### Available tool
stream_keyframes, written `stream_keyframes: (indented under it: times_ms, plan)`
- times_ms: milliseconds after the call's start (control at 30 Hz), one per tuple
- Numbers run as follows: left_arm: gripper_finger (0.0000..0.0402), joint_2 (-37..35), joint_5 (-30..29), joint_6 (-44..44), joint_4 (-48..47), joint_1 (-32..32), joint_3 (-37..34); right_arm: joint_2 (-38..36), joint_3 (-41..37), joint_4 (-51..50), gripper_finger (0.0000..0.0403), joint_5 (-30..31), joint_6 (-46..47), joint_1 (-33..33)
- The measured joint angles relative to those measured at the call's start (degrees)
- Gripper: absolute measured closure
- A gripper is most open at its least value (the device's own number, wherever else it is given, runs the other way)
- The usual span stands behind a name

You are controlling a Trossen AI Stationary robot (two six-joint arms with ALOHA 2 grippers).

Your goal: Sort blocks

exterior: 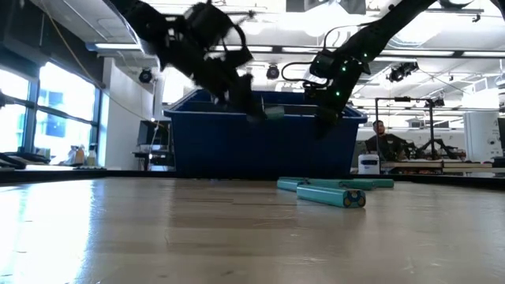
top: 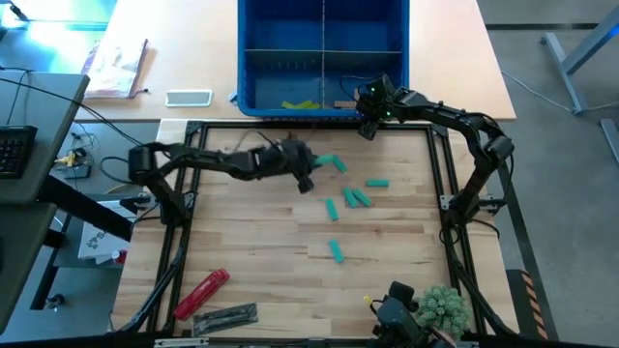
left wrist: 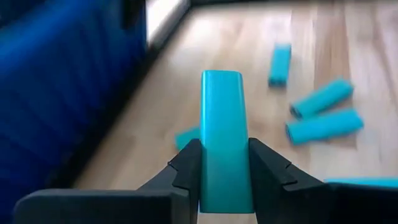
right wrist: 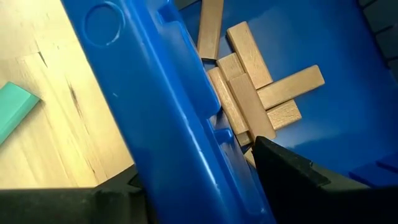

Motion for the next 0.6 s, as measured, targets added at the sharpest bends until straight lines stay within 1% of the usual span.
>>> stream_keyframes:
  times_ms: [67,100,200,267,367,600]
  plan:
    - [0.0339,-2.73,3.0,0.09,0.4,2.98,0.13,0.0,0.0,0.0,0.0208,0.01,0.0,0.0]
    - [0.0339,-4.02,3.58,0.01,0.48,4.74,0.15,0.0,0.0,0.0,0.0208,0.01,0.0,0.0]
    - [0.0339,-7.27,2.1,-1.23,0.1,10.25,0.39,0.0,0.0,0.0,0.0208,0.03,0.0,0.0]
    - [0.0339,-8.56,0.7,-1.77,-0.49,13.73,1.84,0.0,0.0,0.02,0.0208,0.03,0.0,0.02]
    - [0.0339,-8.9,-0.34,-2.09,-1.17,18.28,5.8,0.0,0.0,0.05,0.0208,0.05,0.01,0.01]
    - [0.0339,-5.93,-1.24,-4.19,-0.62,27.26,16.29,0.0,0.0,0.1,0.0208,0.19,0.0,0.02]
